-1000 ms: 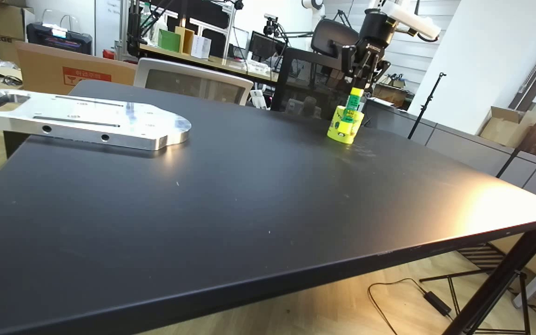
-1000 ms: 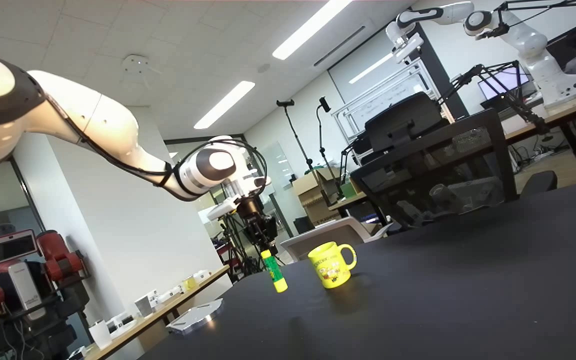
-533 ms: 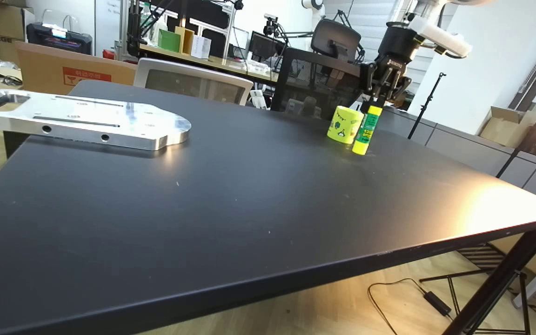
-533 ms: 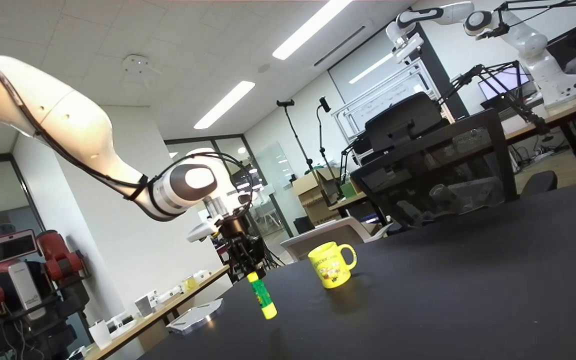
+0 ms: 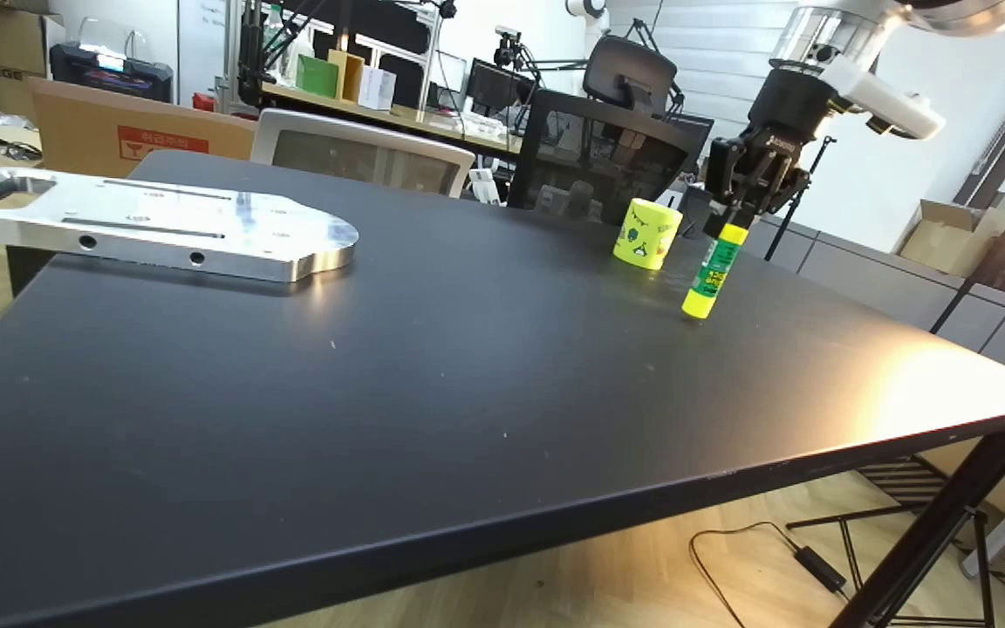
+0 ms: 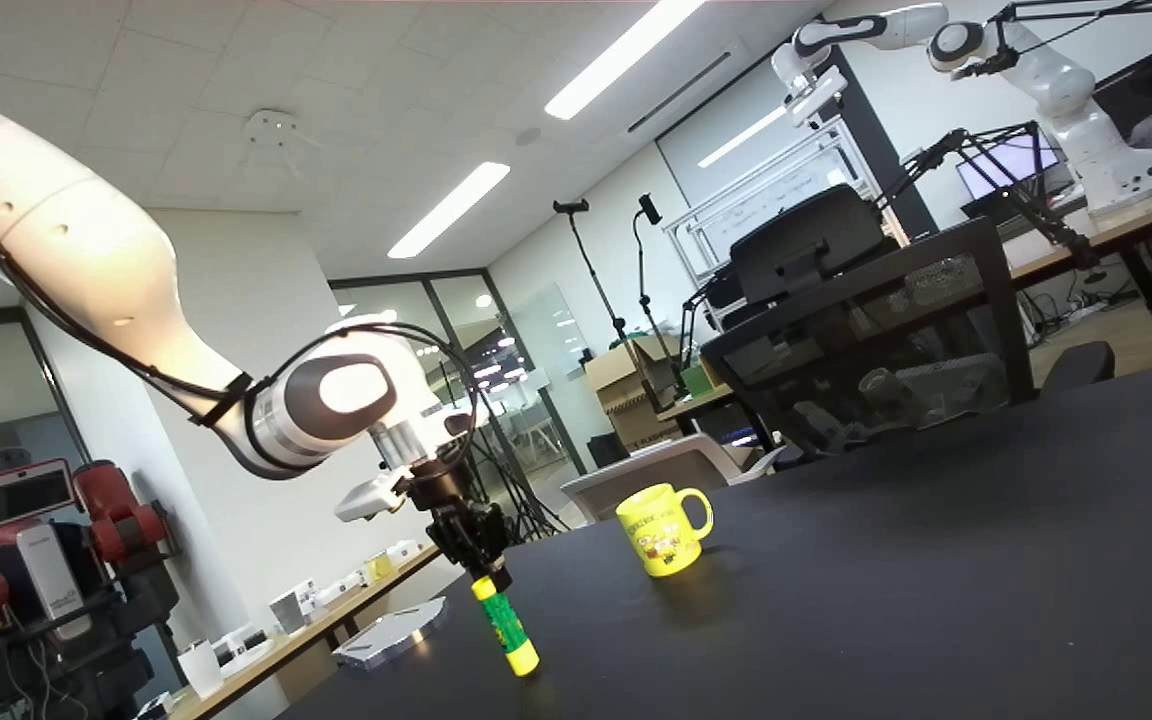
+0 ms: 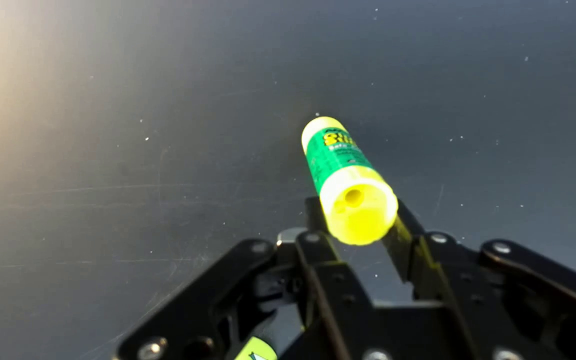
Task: Put the glue stick on the table then put it back in the mug
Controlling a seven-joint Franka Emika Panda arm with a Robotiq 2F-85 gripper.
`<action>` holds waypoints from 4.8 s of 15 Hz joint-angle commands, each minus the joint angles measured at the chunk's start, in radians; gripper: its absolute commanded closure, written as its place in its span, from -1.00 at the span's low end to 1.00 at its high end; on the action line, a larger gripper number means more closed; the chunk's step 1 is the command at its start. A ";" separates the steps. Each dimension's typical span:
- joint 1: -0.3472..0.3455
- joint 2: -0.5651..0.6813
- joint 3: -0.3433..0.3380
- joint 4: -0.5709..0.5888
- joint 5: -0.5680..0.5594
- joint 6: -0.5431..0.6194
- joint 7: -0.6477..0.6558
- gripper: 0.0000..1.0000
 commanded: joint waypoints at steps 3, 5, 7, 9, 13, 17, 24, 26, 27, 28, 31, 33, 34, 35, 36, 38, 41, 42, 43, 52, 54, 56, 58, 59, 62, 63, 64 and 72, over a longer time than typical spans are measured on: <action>-0.021 -0.070 0.020 -0.085 0.035 0.033 -0.026 0.83; -0.024 -0.068 0.022 -0.084 0.040 0.028 -0.029 0.83; -0.023 -0.063 0.021 -0.082 0.038 0.022 -0.027 0.83; -0.024 -0.062 0.020 -0.082 0.037 0.021 -0.027 0.83; -0.026 -0.063 0.021 -0.083 0.044 0.015 -0.027 0.13; -0.029 -0.067 0.021 -0.080 0.052 0.003 -0.031 -0.59; -0.033 -0.069 0.017 -0.072 0.051 -0.024 -0.026 -1.00; -0.033 -0.064 0.016 -0.067 0.049 -0.031 -0.023 -1.00; -0.032 -0.059 0.014 -0.063 0.045 -0.030 -0.019 -1.00; -0.028 -0.055 0.010 -0.059 0.036 -0.026 -0.009 -1.00; -0.026 -0.044 0.008 -0.045 0.030 -0.040 -0.004 -1.00; -0.023 -0.040 0.006 -0.041 0.022 -0.046 0.003 -1.00; -0.022 -0.037 0.005 -0.038 0.020 -0.054 0.003 -1.00; -0.019 -0.033 0.002 -0.035 0.012 -0.056 0.010 -1.00; -0.018 -0.028 0.000 -0.032 0.007 -0.058 0.015 -1.00; -0.018 -0.021 -0.001 -0.020 0.006 -0.079 0.021 -1.00; -0.027 -0.033 0.010 -0.052 0.024 -0.045 -0.016 -1.00; -0.026 -0.033 0.011 -0.052 0.024 -0.045 -0.016 -1.00; -0.026 -0.032 0.011 -0.052 0.024 -0.045 -0.016 -1.00; -0.020 -0.003 0.006 -0.045 0.002 -0.024 -0.005 -1.00; -0.020 0.009 0.006 -0.043 0.002 -0.014 -0.006 -1.00; -0.022 0.019 0.008 -0.044 0.009 0.006 -0.010 -0.50; -0.023 0.029 0.011 -0.044 0.014 0.029 -0.014 -0.34; -0.024 0.035 0.013 -0.043 0.018 0.038 -0.017 -0.20; -0.027 0.049 0.016 -0.041 0.024 0.053 -0.020 0.22; -0.030 0.055 0.020 -0.037 0.030 0.047 -0.025 0.38; -0.038 0.060 0.028 -0.031 0.044 0.034 -0.038 0.50; -0.070 0.084 0.034 0.023 0.106 -0.025 -0.068 0.82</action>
